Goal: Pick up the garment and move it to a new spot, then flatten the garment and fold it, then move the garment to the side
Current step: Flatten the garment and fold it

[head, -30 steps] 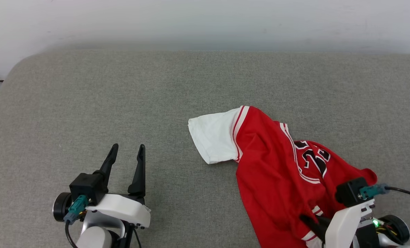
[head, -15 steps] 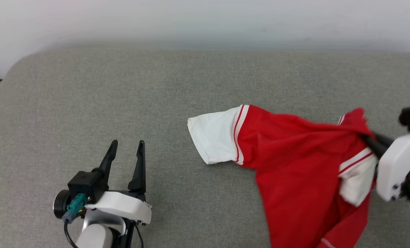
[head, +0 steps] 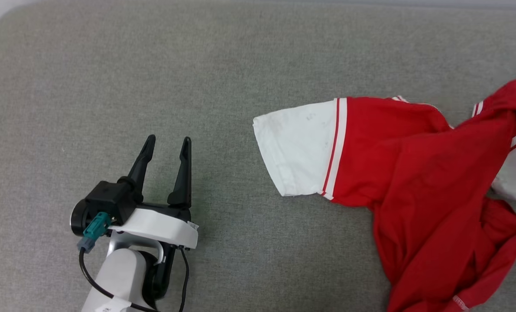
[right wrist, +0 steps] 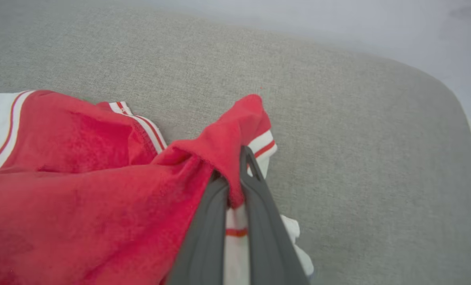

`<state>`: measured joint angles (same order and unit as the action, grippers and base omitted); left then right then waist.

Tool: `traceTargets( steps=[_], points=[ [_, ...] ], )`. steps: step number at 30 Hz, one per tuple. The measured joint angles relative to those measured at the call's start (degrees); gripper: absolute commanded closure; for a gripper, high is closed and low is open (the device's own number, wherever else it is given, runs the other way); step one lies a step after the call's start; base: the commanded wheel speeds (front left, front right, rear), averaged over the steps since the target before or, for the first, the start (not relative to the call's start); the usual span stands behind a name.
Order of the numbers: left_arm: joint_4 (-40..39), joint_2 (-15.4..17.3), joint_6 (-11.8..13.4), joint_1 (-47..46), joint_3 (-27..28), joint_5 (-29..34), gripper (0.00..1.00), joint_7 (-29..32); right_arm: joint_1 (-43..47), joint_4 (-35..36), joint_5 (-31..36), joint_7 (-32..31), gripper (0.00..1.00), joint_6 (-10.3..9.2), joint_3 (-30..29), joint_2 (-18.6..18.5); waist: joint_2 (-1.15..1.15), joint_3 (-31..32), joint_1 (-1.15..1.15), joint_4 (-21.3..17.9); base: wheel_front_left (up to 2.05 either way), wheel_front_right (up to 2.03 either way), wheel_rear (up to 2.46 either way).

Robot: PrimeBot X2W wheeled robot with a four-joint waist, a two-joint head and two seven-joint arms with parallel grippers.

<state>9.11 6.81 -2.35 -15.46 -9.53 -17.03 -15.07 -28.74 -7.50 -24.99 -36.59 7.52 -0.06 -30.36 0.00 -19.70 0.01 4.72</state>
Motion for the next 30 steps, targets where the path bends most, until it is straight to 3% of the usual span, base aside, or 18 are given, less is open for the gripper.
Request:
traceTargets(
  steps=[6,7,8,9,10,17,22,23,30],
  points=[
    [0.9,-0.4,-0.9,-0.3,1.0,0.8,0.00,0.0,0.0,-8.8,-0.2,7.0,1.00,0.00,0.5,3.5,0.00,-1.2,0.00,0.5,0.00,0.00,0.00],
    [1.0,-0.5,-1.0,-0.3,1.2,1.0,0.00,0.0,0.0,-10.1,-0.2,8.7,0.87,0.00,0.2,4.1,0.00,-1.1,0.00,0.5,0.00,0.00,0.00],
    [1.3,-0.5,-1.1,-0.4,1.4,1.2,0.00,0.0,0.0,-11.2,0.0,10.3,0.66,0.00,0.0,4.7,0.00,-0.9,0.00,0.4,0.00,0.00,0.00],
    [1.5,-0.5,-1.2,-0.4,1.6,1.3,0.00,0.0,0.0,-12.1,0.1,11.8,0.04,-0.01,-0.2,5.4,0.00,-0.7,0.00,0.3,0.00,0.00,0.00],
    [1.6,-0.5,-1.2,-0.4,1.8,1.5,0.00,0.0,0.0,-13.0,0.5,13.5,0.00,0.00,-0.5,6.0,0.00,-0.4,0.00,0.2,0.00,0.00,0.00],
    [2.4,-0.5,-1.5,1.2,3.1,2.3,0.00,0.0,1.2,-13.8,4.6,26.5,0.00,0.00,-5.0,10.8,0.00,3.1,0.00,-0.9,0.00,0.00,0.00],
    [2.9,-0.4,-1.5,2.8,3.6,2.8,0.00,0.0,5.4,-9.5,9.0,33.5,0.00,-0.01,-8.8,15.1,0.00,6.4,-0.01,-1.9,0.00,0.00,0.00],
    [3.2,-0.2,-1.2,3.7,3.7,2.9,0.00,0.0,8.7,-6.3,11.1,36.2,0.00,-0.01,-10.2,18.1,0.00,8.4,-0.01,-2.4,0.00,0.00,0.00],
    [3.7,0.4,-0.7,5.0,3.8,2.9,0.00,0.3,18.1,1.7,13.5,38.0,0.00,-0.01,-9.2,23.6,0.00,12.5,-0.02,-3.5,0.00,0.00,0.00]
  ],
)
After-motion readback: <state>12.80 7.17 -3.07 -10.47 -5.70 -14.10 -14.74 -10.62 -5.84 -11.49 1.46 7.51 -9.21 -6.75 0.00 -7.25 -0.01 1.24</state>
